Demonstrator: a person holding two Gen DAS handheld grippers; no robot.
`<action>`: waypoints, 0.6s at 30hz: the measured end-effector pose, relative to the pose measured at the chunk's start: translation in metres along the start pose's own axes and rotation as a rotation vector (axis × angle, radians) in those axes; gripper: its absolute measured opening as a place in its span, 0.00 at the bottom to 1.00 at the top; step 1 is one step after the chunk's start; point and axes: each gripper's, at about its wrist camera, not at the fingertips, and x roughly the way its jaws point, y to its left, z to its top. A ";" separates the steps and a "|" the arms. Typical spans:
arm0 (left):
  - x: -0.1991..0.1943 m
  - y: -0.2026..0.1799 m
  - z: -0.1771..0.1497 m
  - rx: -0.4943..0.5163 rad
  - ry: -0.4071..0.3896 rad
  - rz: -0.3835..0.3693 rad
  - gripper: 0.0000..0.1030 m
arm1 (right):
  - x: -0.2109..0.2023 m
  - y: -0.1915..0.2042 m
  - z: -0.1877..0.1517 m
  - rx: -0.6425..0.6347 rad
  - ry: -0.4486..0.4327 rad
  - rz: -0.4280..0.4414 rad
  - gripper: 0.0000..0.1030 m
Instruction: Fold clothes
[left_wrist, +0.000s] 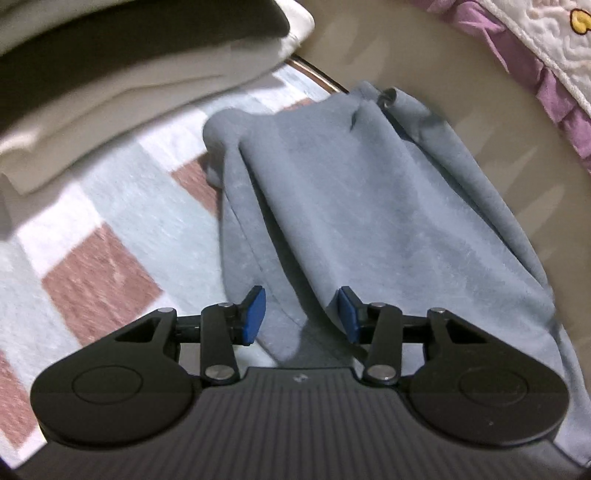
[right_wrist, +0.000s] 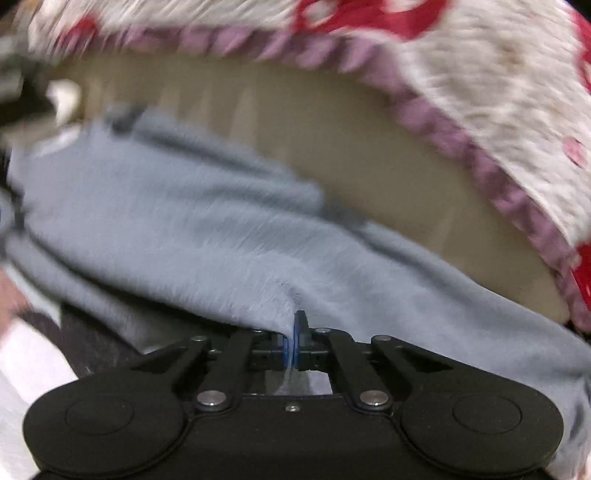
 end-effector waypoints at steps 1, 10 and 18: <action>0.000 0.002 0.001 -0.018 0.004 -0.002 0.42 | -0.006 -0.009 0.000 0.038 0.000 0.013 0.01; -0.016 0.036 0.018 -0.188 -0.042 0.016 0.42 | 0.027 -0.030 -0.007 0.193 0.241 0.105 0.14; -0.025 0.051 0.053 -0.089 0.051 0.018 0.45 | -0.024 -0.027 -0.003 0.334 0.146 0.663 0.24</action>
